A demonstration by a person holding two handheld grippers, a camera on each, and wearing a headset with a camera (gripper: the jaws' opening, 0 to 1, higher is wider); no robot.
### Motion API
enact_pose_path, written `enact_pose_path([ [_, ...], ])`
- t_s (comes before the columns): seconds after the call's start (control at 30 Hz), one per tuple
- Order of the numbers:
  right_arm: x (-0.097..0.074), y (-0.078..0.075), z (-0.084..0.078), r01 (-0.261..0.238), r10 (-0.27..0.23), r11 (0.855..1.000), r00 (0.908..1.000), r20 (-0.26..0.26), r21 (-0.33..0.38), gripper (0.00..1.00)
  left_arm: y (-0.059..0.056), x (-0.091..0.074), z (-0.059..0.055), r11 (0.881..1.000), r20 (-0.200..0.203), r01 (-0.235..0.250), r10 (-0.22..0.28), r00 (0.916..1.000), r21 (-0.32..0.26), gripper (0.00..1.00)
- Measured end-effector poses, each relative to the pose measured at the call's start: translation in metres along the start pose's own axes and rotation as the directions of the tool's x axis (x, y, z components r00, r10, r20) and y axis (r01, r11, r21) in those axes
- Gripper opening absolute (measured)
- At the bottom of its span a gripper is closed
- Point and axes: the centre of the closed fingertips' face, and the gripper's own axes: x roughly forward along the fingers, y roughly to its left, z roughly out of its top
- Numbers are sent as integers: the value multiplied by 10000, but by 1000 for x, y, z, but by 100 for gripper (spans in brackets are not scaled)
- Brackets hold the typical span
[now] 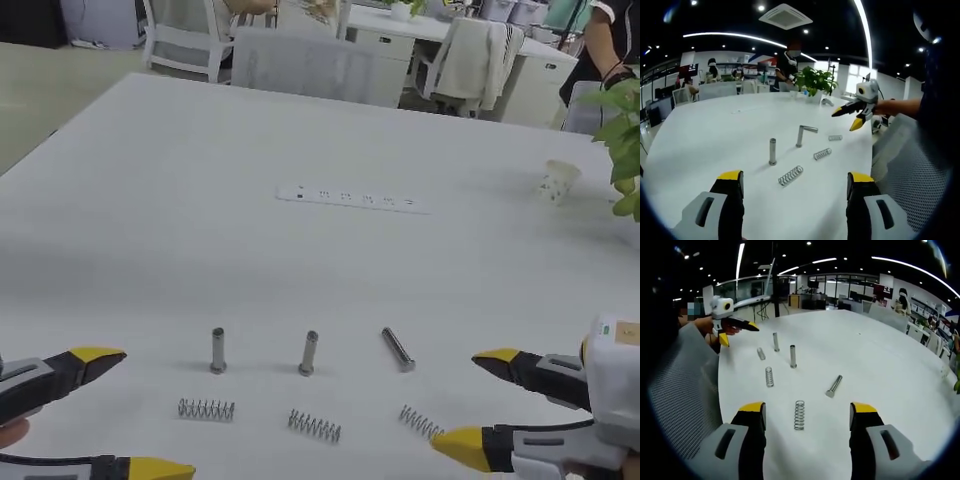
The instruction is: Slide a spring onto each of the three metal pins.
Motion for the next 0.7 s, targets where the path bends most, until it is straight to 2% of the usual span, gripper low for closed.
enact_pose_path([
  [0.13,3,-6,6,69,-69,10000,10000,0,-37,67,0,-2,2,10000,17,-30,30,10000,33,81],
  [0.7,27,-37,27,462,-485,9984,9964,-698,-336,58,-8,-8,9,9999,158,-97,95,9998,106,81],
])
